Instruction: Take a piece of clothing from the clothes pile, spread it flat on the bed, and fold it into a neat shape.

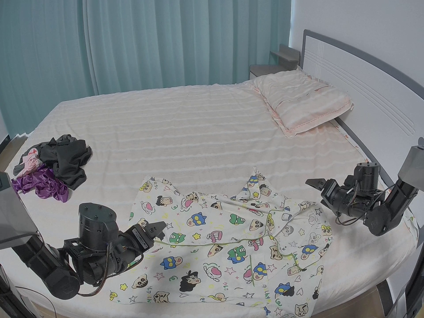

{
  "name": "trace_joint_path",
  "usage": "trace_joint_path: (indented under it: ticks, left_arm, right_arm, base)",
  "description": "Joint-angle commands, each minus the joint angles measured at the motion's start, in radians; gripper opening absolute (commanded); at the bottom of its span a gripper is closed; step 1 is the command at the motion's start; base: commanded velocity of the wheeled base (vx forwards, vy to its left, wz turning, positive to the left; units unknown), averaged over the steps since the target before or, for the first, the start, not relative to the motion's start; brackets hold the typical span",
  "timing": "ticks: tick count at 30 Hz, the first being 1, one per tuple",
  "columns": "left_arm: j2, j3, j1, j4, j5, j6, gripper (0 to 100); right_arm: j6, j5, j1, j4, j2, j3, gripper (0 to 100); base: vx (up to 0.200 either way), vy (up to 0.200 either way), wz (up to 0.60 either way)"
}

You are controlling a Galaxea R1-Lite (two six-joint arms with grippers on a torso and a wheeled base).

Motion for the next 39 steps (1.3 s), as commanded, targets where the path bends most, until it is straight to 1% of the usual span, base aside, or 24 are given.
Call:
trace_joint_path:
  ticks: [1, 4, 6, 8, 10, 12, 17, 20, 25, 29, 39]
  left_arm:
    - [-0.007, 0.032, -0.001, -0.046, -0.008, -0.001, 100]
    - [-0.003, 0.032, -0.001, -0.048, -0.008, -0.001, 100]
    - [0.000, 0.030, -0.001, -0.048, -0.007, 0.001, 100]
    - [0.003, 0.030, -0.001, -0.048, -0.007, 0.001, 100]
    - [0.007, 0.029, -0.001, -0.049, -0.007, 0.001, 100]
    - [0.009, 0.026, -0.001, -0.049, -0.007, 0.001, 100]
    - [0.007, 0.023, 0.002, -0.051, -0.004, -0.004, 100]
    - [0.009, 0.024, 0.001, -0.051, -0.004, -0.004, 100]
    - [0.013, 0.026, 0.002, -0.051, -0.004, -0.004, 100]
    - [0.016, 0.027, 0.002, -0.051, -0.004, -0.004, 100]
    - [0.021, 0.027, 0.004, -0.051, -0.004, -0.004, 100]
  right_arm:
    - [0.014, -0.052, 0.075, 0.006, 0.077, -0.073, 100]
    - [0.014, -0.063, 0.104, 0.006, 0.110, -0.099, 100]
    - [0.014, -0.068, 0.123, 0.013, 0.130, -0.139, 100]
    - [0.014, -0.088, 0.140, 0.038, 0.149, -0.194, 100]
    - [0.012, -0.124, 0.158, 0.107, 0.180, -0.278, 100]
    - [0.014, -0.143, 0.174, 0.176, 0.200, -0.349, 100]
    - [0.034, -0.149, 0.210, 0.342, 0.254, -0.527, 100]
    - [0.038, -0.166, 0.235, 0.412, 0.281, -0.604, 100]
    - [0.038, -0.209, 0.285, 0.483, 0.355, -0.709, 100]
    - [0.037, -0.243, 0.315, 0.540, 0.393, -0.759, 100]
    - [0.037, -0.246, 0.318, 0.590, 0.373, -0.814, 100]
  base:
    - [0.200, 0.000, 0.00]
    - [0.067, 0.000, 0.00]
    - [0.000, 0.000, 0.00]
    - [0.000, 0.000, 0.00]
    - [0.000, 0.000, 0.00]
    - [0.000, 0.000, 0.00]
    - [0.000, 0.000, 0.00]
    - [0.000, 0.000, 0.00]
    - [0.000, 0.000, 0.00]
    - [0.000, 0.000, 0.00]
    - [0.000, 0.000, 0.00]
